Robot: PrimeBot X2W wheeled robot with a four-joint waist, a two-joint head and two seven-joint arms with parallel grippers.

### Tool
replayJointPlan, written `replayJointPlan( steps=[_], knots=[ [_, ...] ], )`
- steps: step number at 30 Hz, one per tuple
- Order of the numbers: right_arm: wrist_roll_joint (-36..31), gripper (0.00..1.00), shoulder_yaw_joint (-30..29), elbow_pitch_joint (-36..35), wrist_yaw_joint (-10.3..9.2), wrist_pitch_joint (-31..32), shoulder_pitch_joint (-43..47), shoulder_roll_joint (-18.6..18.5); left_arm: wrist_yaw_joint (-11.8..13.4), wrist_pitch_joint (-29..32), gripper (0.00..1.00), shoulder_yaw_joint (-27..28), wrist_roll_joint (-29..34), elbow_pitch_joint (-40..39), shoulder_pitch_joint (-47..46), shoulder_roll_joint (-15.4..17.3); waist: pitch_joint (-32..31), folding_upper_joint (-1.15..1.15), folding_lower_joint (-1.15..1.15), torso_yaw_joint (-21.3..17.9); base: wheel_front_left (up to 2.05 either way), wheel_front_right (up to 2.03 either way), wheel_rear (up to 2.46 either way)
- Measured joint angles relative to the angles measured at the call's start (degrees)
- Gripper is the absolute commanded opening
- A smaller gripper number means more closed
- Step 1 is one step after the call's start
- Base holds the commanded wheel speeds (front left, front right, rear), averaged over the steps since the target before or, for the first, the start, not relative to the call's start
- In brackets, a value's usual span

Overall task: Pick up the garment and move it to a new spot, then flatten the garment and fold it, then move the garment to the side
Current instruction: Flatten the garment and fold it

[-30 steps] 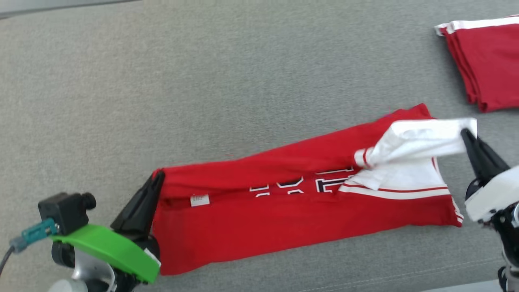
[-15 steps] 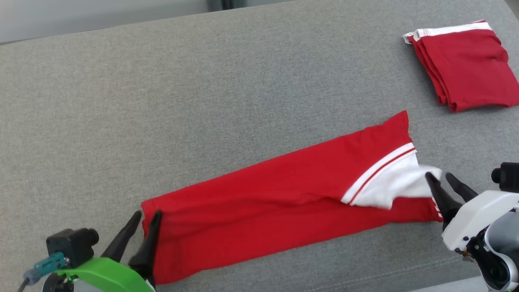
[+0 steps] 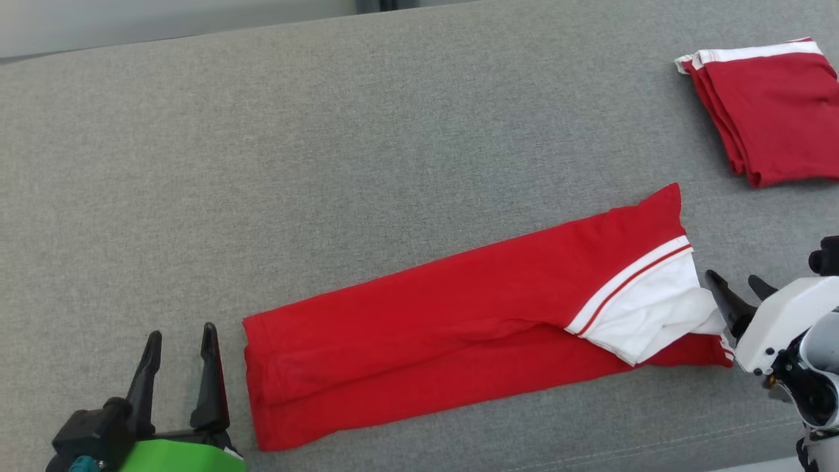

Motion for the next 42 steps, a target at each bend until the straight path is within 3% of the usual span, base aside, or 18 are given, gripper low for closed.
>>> replayJointPlan(
  steps=[4, 10, 11, 12, 17, 22, 27, 31, 34, 37, 42],
  knots=[
    [-1.36, 1.00, 0.54, 6.17, -0.01, 0.40, -2.97, 0.65, -2.03, -0.18, 1.00, 3.81, 4.52, 1.33, -1.63, -4.67, 0.27, 0.00, 0.00, 1.16, 0.00, 0.00, 0.00],
    [-2.64, 1.00, 3.53, 14.50, -0.03, 0.80, -6.39, 0.19, -8.23, -0.29, 1.00, 10.18, 11.68, 3.60, -2.29, -11.80, 0.26, 0.00, 0.00, 3.49, 0.00, 0.00, 0.00],
    [-2.50, 0.33, 4.32, 15.12, -0.04, 1.09, -6.69, -0.19, -9.12, -0.29, 1.00, 10.91, 12.24, 4.13, -2.30, -12.69, 0.20, 0.00, 0.00, 3.82, 0.00, 0.00, 0.00],
    [-1.81, 0.00, 4.89, 15.70, -0.04, 0.97, -6.88, -0.57, -10.29, -0.29, 1.00, 11.65, 13.26, 4.79, -2.30, -13.67, 0.09, 0.00, 0.00, 4.23, 0.00, 0.00, 0.00],
    [1.70, 0.00, 4.80, 18.02, -0.02, -1.64, -7.88, -0.99, -14.69, -0.30, 1.00, 14.96, 16.29, 7.39, -2.27, -16.67, -0.86, 0.00, 0.00, 5.59, 0.00, 0.00, 0.00],
    [3.89, 0.00, 1.77, 17.88, 0.07, -2.96, -8.81, -4.74, -16.03, -0.29, 1.00, 17.11, 17.69, 9.27, -2.16, -18.01, -2.29, 0.00, 0.00, 6.10, 0.00, 0.00, 0.00],
    [7.15, 0.00, -2.68, 10.21, 0.04, -2.48, -8.83, -10.56, -16.24, -0.29, 1.00, 17.59, 16.75, 9.83, -1.94, -18.18, -3.99, 0.00, 0.00, 6.69, 0.00, 0.00, 0.00],
    [9.73, 0.00, -2.37, 0.96, 0.01, 1.64, -6.59, -12.95, -15.44, -0.29, 1.00, 16.70, 15.25, 10.03, -1.20, -18.26, -5.30, 0.00, 0.00, 6.97, 0.00, 0.00, 0.00],
    [11.15, 0.00, 0.79, -6.10, 0.00, 5.09, -4.40, -12.63, -15.16, -0.30, 1.00, 16.31, 14.77, 10.38, -0.93, -18.28, -5.95, 0.00, 0.00, 7.03, 0.00, 0.00, 0.00],
    [12.12, 0.00, 6.53, -12.10, 0.00, 7.79, -2.47, -9.51, -14.73, -0.29, 1.00, 16.11, 14.48, 10.44, -0.79, -18.29, -6.32, 0.00, 0.00, 6.78, 0.00, 0.00, 0.00],
    [10.56, 0.00, 17.55, -13.05, -0.01, 7.76, -1.63, -3.31, -14.75, -0.29, 1.00, 14.23, 14.60, 11.02, -0.71, -18.40, -6.13, 0.00, 0.00, 5.94, 0.00, 0.00, 0.00]
  ],
)
